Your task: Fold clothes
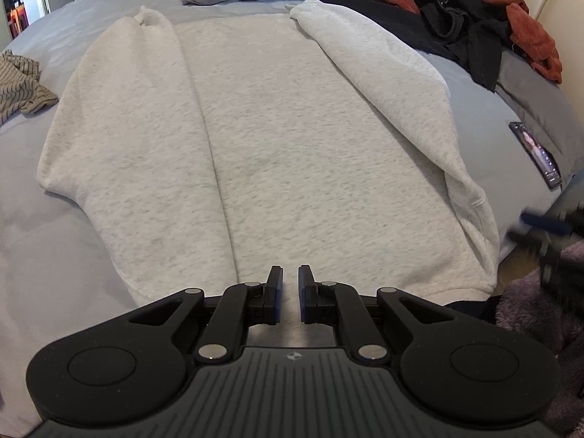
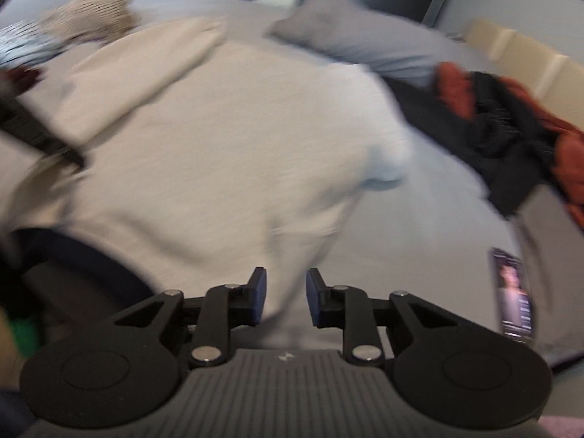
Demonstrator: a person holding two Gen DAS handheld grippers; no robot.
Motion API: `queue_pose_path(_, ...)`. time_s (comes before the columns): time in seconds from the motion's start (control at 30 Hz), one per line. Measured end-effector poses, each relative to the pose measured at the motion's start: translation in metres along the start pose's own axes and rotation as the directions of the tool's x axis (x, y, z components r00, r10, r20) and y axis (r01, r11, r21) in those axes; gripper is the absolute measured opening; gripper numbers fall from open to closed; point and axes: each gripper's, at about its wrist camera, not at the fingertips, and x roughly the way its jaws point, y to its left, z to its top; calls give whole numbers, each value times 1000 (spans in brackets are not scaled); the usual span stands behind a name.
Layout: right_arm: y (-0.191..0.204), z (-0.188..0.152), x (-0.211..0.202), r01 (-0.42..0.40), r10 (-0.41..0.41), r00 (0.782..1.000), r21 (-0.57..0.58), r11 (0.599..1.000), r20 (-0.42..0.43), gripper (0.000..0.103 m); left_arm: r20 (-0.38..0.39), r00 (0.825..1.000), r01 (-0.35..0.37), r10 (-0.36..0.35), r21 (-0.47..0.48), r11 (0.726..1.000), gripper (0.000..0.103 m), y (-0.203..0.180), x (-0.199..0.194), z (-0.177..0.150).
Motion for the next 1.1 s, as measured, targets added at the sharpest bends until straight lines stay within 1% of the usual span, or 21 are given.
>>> queue_pose_path(0.07, -6, 1, 10, 6, -5, 1000, 33, 999, -26, 23, 7, 999, 38, -38, 7, 999, 6, -5, -1, -1)
queue_pose_path(0.1, -8, 2, 13, -8, 10, 999, 52, 999, -33, 23, 13, 998, 60, -60, 14, 998, 6, -8, -2, -1)
queue_pose_path(0.2, -8, 5, 9, 1, -1, 1000, 47, 999, -4, 23, 48, 991, 122, -126, 71, 990, 6, -29, -3, -4)
queue_pose_path(0.27, -8, 7, 8, 13, -13, 1000, 39, 999, 14, 23, 65, 982, 168, -175, 103, 980, 6, -44, -2, -5)
queue_pose_path(0.33, -9, 9, 8, 13, -13, 1000, 31, 999, 14, 25, 85, 972, 203, -217, 147, 968, 6, -62, 0, -4)
queue_pose_path(0.4, -12, 10, 7, -4, 4, 1000, 29, 1000, 9, 37, 109, 964, 219, -244, 197, 956, 6, -79, 3, -3)
queue_pose_path(0.43, -13, 10, 6, -11, 11, 1000, 23, 1000, 4, 46, 120, 960, 225, -255, 220, 949, 6, -87, 5, -3)
queue_pose_path(0.47, -14, 10, 6, -11, 12, 1000, 11, 1000, -4, 48, 118, 955, 238, -270, 231, 943, 6, -94, 9, -2)
queue_pose_path(0.5, -16, 11, 6, -10, 10, 1000, 5, 1000, -8, 48, 112, 952, 254, -285, 234, 939, 6, -99, 15, -2)
queue_pose_path(0.6, -28, 8, 10, 1, 0, 1000, 46, 999, -21, 48, 92, 942, 291, -322, 250, 923, 6, -116, 31, -2)
queue_pose_path(0.67, -36, 6, 14, 8, -5, 999, 80, 997, -33, 46, 83, 940, 296, -330, 277, 914, 6, -129, 40, -2)
queue_pose_path(0.73, -43, 4, 18, 15, -10, 999, 113, 993, -45, 46, 74, 948, 275, -311, 304, 912, 6, -138, 46, -3)
queue_pose_path(0.8, -50, 3, 22, 18, -11, 999, 140, 990, -54, 46, 67, 957, 247, -284, 327, 912, 10, -145, 53, -4)
queue_pose_path(0.83, -51, 2, 23, 14, -6, 999, 145, 989, -53, 46, 65, 960, 237, -273, 336, 912, 14, -148, 56, -4)
queue_pose_path(0.97, -55, -1, 31, -4, 15, 998, 172, 985, -62, 47, 62, 963, 228, -264, 345, 911, 15, -149, 63, -2)
queue_pose_path(1.03, -57, -2, 35, -13, 26, 997, 189, 982, -71, 47, 71, 964, 213, -257, 380, 900, 15, -153, 62, -4)
queue_pose_path(1.1, -57, -2, 37, -19, 34, 997, 199, 980, -73, 48, 72, 969, 184, -235, 422, 888, 15, -158, 63, -7)
